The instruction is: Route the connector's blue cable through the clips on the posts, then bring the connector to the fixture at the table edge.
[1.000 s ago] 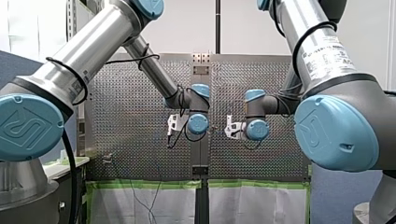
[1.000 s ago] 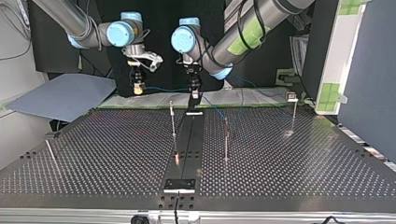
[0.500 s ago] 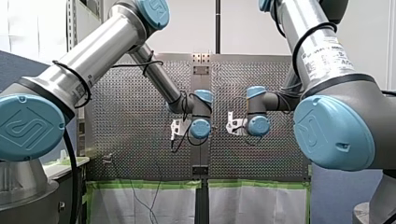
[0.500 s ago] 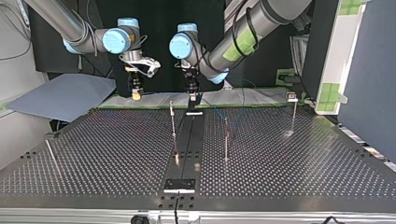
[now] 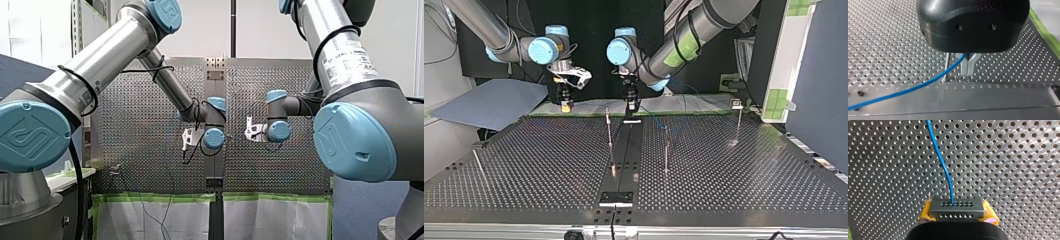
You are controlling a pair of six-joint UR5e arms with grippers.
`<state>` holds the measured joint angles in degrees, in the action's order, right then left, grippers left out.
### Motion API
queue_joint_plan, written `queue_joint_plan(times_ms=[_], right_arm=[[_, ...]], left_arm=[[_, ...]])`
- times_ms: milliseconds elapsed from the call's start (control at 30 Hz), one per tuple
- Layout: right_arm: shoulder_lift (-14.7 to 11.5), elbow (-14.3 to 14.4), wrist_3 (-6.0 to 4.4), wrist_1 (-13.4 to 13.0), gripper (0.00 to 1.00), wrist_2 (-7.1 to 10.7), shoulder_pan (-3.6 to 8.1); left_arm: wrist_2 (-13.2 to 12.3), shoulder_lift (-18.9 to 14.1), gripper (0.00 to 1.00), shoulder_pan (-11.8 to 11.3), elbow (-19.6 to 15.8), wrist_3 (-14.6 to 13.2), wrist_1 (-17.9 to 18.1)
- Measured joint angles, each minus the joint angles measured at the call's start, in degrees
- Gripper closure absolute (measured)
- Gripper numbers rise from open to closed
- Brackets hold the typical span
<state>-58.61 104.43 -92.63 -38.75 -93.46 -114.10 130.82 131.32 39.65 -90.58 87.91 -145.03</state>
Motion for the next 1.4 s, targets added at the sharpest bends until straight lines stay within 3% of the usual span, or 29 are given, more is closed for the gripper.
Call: queue_joint_plan(times_ms=[367, 733, 1067, 1400], right_arm=[[0.3, -0.7, -0.03, 0.7, 1.00, 1.35, 1.90], [0.5, -1.8, -0.23, 1.6, 1.00, 3.50, 3.03], [0.6, -3.6, -0.50, 3.5, 1.00, 3.71, 3.92], [0.7, -3.8, -0.49, 3.7, 1.00, 3.71, 4.80]], left_arm=[[0.0, 0.0, 1.00, -0.4, 0.0, 0.0, -0.1], [-0.4, 0.0, 1.00, -1.1, 0.0, 0.0, -0.3], [-0.9, 0.0, 1.00, -1.8, 0.1, -0.4, -0.3], [-1.8, 0.0, 1.00, -3.3, 0.3, -0.5, -0.2]])
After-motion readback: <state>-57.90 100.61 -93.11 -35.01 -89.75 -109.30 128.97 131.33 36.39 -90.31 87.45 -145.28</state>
